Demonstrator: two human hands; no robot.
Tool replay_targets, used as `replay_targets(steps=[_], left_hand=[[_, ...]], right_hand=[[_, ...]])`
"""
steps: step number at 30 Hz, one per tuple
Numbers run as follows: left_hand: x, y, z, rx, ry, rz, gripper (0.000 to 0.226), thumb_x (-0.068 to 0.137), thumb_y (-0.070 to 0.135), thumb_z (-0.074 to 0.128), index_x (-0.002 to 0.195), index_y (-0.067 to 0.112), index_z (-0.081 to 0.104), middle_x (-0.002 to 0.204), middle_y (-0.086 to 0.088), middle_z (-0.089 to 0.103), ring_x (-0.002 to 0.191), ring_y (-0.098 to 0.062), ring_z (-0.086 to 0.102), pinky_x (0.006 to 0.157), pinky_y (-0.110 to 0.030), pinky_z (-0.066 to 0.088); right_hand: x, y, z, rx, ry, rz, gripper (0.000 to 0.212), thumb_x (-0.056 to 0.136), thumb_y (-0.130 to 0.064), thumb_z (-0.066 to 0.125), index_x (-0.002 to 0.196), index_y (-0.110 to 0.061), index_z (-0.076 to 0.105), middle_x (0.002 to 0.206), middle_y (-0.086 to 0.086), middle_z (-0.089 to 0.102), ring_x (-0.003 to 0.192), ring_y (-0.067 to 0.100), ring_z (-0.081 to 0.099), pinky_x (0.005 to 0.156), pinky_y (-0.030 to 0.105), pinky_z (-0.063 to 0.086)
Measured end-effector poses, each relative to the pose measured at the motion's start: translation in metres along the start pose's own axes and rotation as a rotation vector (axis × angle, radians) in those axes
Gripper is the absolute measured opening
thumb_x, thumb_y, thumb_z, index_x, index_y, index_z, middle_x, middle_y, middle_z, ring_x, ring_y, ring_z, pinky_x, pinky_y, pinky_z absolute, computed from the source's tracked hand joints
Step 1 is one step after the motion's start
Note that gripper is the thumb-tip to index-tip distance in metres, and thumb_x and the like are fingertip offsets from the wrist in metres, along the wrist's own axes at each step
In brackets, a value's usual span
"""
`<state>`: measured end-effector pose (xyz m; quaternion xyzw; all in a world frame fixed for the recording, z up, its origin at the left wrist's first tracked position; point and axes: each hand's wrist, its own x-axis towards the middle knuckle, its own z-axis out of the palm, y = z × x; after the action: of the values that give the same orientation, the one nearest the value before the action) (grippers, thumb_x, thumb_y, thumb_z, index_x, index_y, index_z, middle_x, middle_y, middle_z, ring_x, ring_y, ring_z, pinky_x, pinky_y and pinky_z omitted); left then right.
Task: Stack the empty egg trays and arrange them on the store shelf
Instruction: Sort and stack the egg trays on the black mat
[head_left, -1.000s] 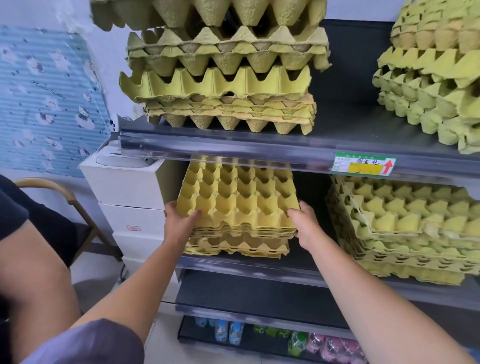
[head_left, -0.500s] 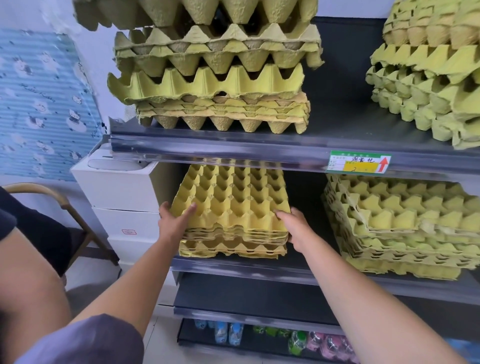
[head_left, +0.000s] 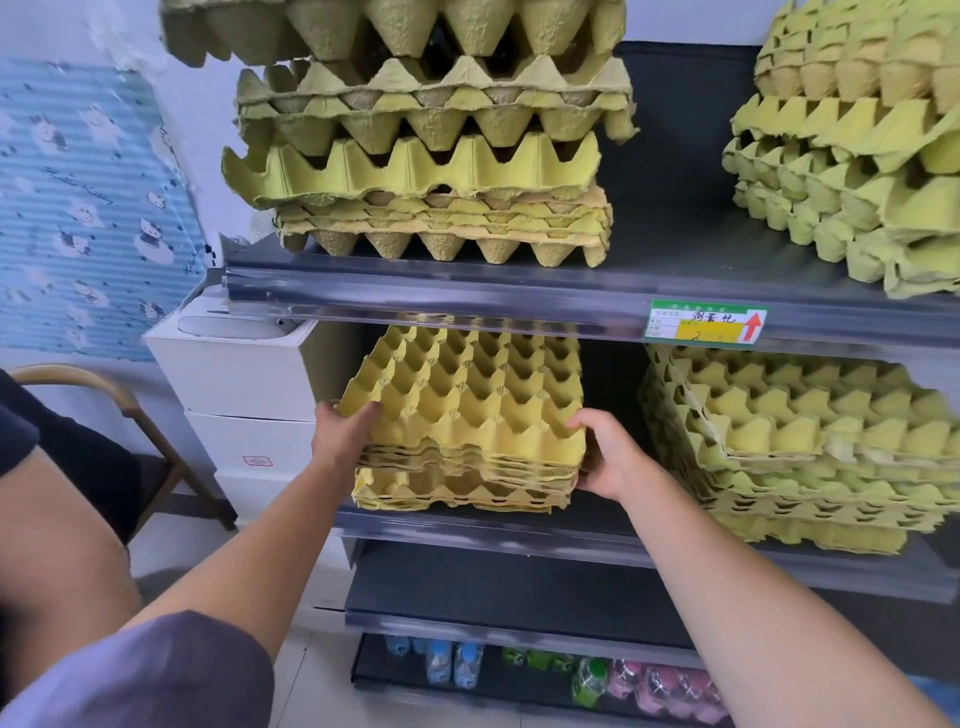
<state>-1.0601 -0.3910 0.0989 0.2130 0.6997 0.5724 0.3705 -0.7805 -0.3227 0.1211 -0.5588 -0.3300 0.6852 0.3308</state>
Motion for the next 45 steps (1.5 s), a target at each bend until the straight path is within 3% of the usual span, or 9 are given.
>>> replay_targets(steps=[6, 10, 15, 21, 24, 30, 36, 42, 45], left_hand=[[-0.012, 0.013, 0.001, -0.028, -0.027, 0.04, 0.069, 0.059, 0.041, 0.065, 0.119, 0.017, 0.042, 0.108, -0.013, 0.058, 0.098, -0.033, 0.061, 0.087, -0.055, 0.052], [-0.02, 0.021, 0.006, -0.019, -0.069, 0.062, 0.071, 0.075, 0.042, 0.071, 0.131, 0.02, 0.035, 0.12, -0.012, 0.055, 0.105, -0.033, 0.058, 0.092, -0.053, 0.049], [-0.039, 0.027, 0.018, -0.011, -0.05, 0.148, 0.085, 0.083, 0.036, 0.068, 0.149, 0.023, 0.015, 0.152, -0.012, 0.024, 0.135, -0.035, 0.032, 0.11, -0.051, 0.03], [-0.086, -0.002, 0.055, -0.067, -0.312, -0.054, 0.094, 0.085, 0.04, 0.064, 0.151, 0.023, -0.001, 0.155, -0.01, 0.021, 0.14, -0.032, 0.025, 0.112, -0.055, 0.024], [-0.097, -0.007, 0.063, -0.16, -0.311, -0.107, 0.116, 0.066, 0.049, 0.074, 0.148, 0.035, -0.007, 0.157, -0.005, 0.012, 0.14, -0.033, 0.025, 0.108, -0.057, 0.03], [-0.107, -0.008, 0.061, -0.325, -0.349, -0.297, 0.098, 0.072, 0.05, 0.074, 0.145, 0.038, 0.01, 0.147, -0.004, 0.032, 0.128, -0.038, 0.039, 0.093, -0.064, 0.041], [-0.098, -0.006, 0.05, -0.162, -0.246, -0.322, 0.067, 0.083, 0.026, 0.068, 0.136, 0.026, 0.027, 0.122, -0.015, 0.048, 0.1, -0.034, 0.057, 0.062, -0.04, 0.053], [-0.085, -0.016, 0.033, -0.092, -0.246, -0.296, 0.049, 0.083, 0.02, 0.064, 0.125, 0.024, 0.038, 0.121, -0.013, 0.052, 0.091, -0.029, 0.056, 0.059, -0.036, 0.049], [-0.078, -0.02, 0.024, -0.114, -0.199, -0.29, 0.05, 0.083, 0.02, 0.063, 0.126, 0.024, 0.037, 0.122, -0.012, 0.052, 0.09, -0.028, 0.055, 0.061, -0.037, 0.049]], right_hand=[[-0.025, -0.003, -0.013, -0.031, -0.087, -0.009, 0.024, 0.086, -0.015, 0.063, 0.11, -0.011, 0.059, 0.11, 0.015, 0.064, 0.103, 0.031, 0.06, 0.075, 0.043, 0.053], [-0.033, 0.001, -0.013, 0.025, -0.058, -0.07, 0.02, 0.09, -0.004, 0.048, 0.105, -0.009, 0.061, 0.104, 0.016, 0.065, 0.097, 0.031, 0.061, 0.077, 0.045, 0.053], [-0.037, 0.012, -0.008, 0.185, 0.015, -0.099, 0.024, 0.092, -0.009, 0.052, 0.113, -0.01, 0.062, 0.109, 0.018, 0.067, 0.102, 0.035, 0.063, 0.083, 0.054, 0.053], [-0.047, 0.03, 0.033, 0.254, 0.121, -0.156, 0.037, 0.085, -0.006, 0.06, 0.121, -0.004, 0.052, 0.116, 0.027, 0.06, 0.106, 0.043, 0.061, 0.086, 0.062, 0.049], [-0.054, 0.041, 0.055, 0.301, 0.164, -0.174, 0.036, 0.085, -0.009, 0.063, 0.113, -0.013, 0.041, 0.111, 0.022, 0.056, 0.101, 0.035, 0.06, 0.09, 0.055, 0.051], [-0.058, 0.064, 0.09, 0.318, 0.246, -0.26, 0.065, 0.084, -0.013, 0.065, 0.138, -0.017, 0.03, 0.13, 0.012, 0.051, 0.113, 0.031, 0.054, 0.097, 0.05, 0.048], [-0.054, 0.077, 0.1, 0.321, 0.179, -0.201, 0.09, 0.074, -0.022, 0.078, 0.144, -0.023, 0.023, 0.134, 0.002, 0.046, 0.116, 0.024, 0.049, 0.099, 0.046, 0.046], [-0.061, 0.077, 0.08, 0.234, 0.05, 0.015, 0.088, 0.061, -0.066, 0.074, 0.133, -0.028, 0.039, 0.129, 0.005, 0.051, 0.115, 0.028, 0.051, 0.084, 0.048, 0.049], [-0.049, 0.057, 0.057, 0.252, 0.131, -0.048, 0.078, 0.074, -0.059, 0.07, 0.136, -0.023, 0.037, 0.137, 0.008, 0.046, 0.121, 0.03, 0.048, 0.098, 0.05, 0.045]])
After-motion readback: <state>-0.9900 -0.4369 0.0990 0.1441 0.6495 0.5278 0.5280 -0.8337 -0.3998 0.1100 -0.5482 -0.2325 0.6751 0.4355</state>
